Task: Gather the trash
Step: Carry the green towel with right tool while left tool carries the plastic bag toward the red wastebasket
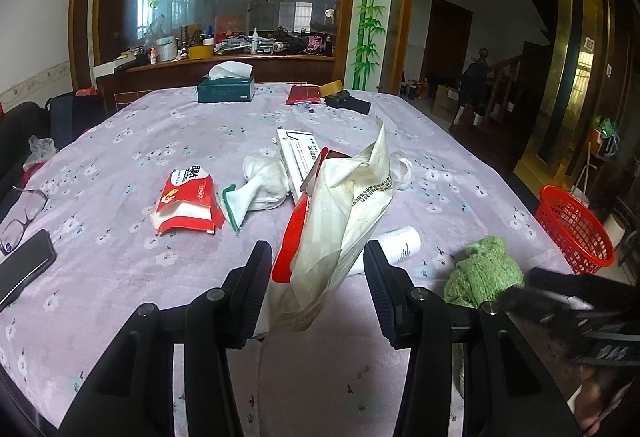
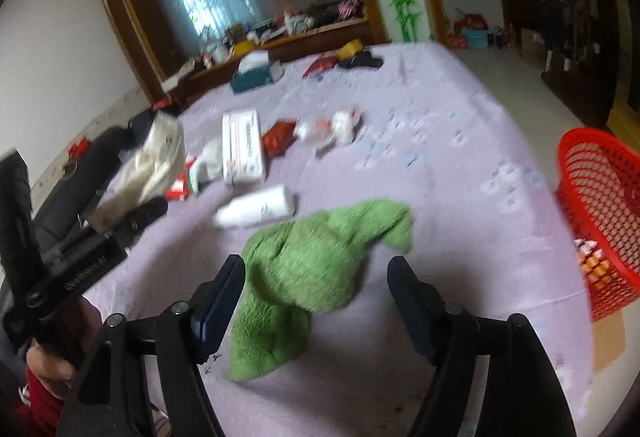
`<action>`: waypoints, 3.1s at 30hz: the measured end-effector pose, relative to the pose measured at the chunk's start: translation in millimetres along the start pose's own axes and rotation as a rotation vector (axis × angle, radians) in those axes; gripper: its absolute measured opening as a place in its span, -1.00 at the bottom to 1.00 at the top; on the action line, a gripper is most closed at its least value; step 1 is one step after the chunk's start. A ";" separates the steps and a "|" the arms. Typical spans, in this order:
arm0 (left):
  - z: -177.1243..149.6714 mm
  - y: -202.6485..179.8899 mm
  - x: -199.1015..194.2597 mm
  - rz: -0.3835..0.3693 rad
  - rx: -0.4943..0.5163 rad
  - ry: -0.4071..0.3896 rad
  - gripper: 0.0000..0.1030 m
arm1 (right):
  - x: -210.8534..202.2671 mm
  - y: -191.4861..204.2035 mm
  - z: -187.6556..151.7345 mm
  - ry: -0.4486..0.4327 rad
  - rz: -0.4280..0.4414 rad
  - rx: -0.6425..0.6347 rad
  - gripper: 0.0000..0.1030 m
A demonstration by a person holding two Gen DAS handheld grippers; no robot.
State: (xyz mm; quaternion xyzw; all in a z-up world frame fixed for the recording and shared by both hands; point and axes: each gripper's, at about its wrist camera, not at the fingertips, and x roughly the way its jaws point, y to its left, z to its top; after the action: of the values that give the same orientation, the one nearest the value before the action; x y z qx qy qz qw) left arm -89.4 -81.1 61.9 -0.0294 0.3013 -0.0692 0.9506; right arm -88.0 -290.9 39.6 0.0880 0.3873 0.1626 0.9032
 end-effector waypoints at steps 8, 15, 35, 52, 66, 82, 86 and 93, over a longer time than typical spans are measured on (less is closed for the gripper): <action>-2.5 5.6 -0.9 0.010 -0.006 0.008 -0.11 | 39.3 12.1 3.9 0.059 -0.050 -0.031 0.51; -5.2 11.7 -1.9 0.012 -0.025 0.006 -0.11 | 36.3 16.3 11.7 0.011 -0.075 -0.051 0.17; 4.4 -9.8 5.6 -0.017 0.022 0.018 -0.11 | -25.8 2.4 30.6 -0.152 -0.125 -0.040 0.17; 17.2 -44.1 5.9 -0.053 0.081 0.022 -0.11 | -58.9 -27.9 34.6 -0.211 -0.121 0.021 0.17; 46.8 -122.0 8.5 -0.198 0.176 0.037 -0.11 | -116.6 -104.1 34.2 -0.302 -0.198 0.154 0.17; 62.6 -285.4 45.3 -0.428 0.309 0.148 -0.11 | -175.0 -224.4 37.8 -0.353 -0.328 0.298 0.17; 63.6 -323.3 69.2 -0.473 0.321 0.194 -0.11 | -186.5 -243.7 39.0 -0.366 -0.368 0.312 0.17; 57.1 -354.4 106.9 -0.501 0.314 0.279 0.10 | -187.6 -262.7 47.2 -0.357 -0.396 0.303 0.18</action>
State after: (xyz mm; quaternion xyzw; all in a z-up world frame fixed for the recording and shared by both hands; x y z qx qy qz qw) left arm -10.3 -446.7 82.4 0.0542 0.3978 -0.3499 0.8464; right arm -115.8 -605.0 122.9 0.1716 0.2518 -0.0942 0.9478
